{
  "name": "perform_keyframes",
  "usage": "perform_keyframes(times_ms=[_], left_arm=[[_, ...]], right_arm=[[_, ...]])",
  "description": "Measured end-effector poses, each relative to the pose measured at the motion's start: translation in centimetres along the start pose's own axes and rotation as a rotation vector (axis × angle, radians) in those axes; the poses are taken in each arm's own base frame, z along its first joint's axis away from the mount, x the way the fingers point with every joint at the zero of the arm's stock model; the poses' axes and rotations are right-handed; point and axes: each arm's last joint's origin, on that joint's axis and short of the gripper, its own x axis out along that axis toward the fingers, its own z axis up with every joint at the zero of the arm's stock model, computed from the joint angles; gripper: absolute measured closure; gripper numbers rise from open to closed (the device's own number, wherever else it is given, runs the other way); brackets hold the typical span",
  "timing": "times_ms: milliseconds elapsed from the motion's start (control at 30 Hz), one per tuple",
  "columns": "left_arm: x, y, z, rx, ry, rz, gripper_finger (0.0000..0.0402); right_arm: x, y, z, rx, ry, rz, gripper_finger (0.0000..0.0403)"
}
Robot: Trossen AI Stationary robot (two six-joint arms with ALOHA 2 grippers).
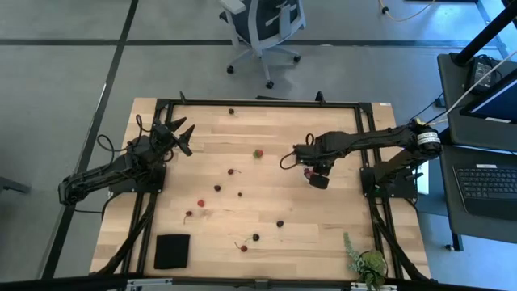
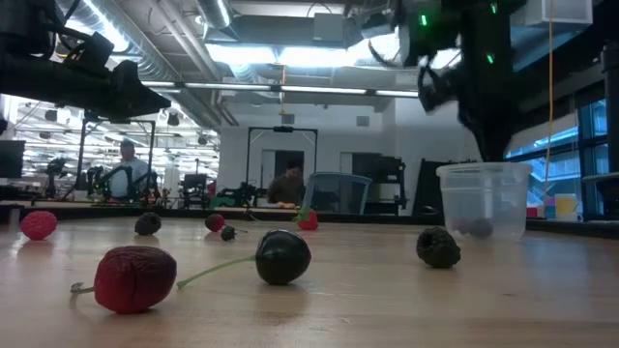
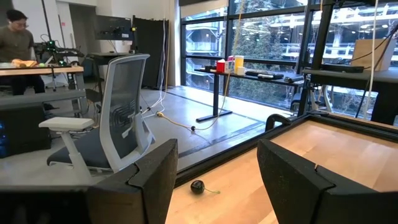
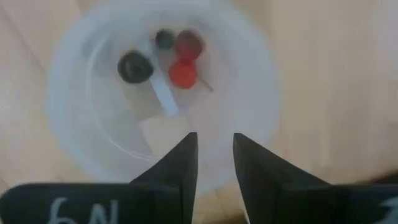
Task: Pick and placing Produce into tupperware
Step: Put the blackberry into the transparent bucket
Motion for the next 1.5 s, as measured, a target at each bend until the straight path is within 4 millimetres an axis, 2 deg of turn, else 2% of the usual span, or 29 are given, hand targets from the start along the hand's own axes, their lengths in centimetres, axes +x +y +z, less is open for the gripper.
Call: perform_keyframes(times_ms=[233,400,600,900,1033,1233,1500], left_arm=[[0.0,0.0,0.0,0.000,0.000,0.000,0.0188],[0.0,0.0,0.0,-0.001,0.000,0.000,0.0188],[0.0,0.0,0.0,0.000,0.000,0.000,0.0188],[0.0,0.0,0.0,0.000,0.000,0.000,0.0188],[0.0,0.0,0.0,0.000,-0.001,0.000,0.0188],[0.0,0.0,0.0,0.000,0.000,0.000,0.0188],[0.0,0.0,0.0,0.000,0.000,0.000,0.0188]], right_arm=[[-5.7,2.0,2.8,-0.033,-0.347,0.100,0.0295],[-6.8,4.6,4.2,-0.110,-0.592,0.196,0.0295],[-4.5,7.6,4.0,-0.269,-0.621,0.306,0.0279],[0.9,10.3,2.1,-0.377,-0.688,0.342,0.0160],[2.8,11.2,1.2,-0.358,-0.816,0.413,0.0126],[4.8,12.0,-0.5,-0.369,-0.945,0.487,0.0111],[6.2,13.4,-1.3,-0.387,-0.912,0.485,0.0111]])
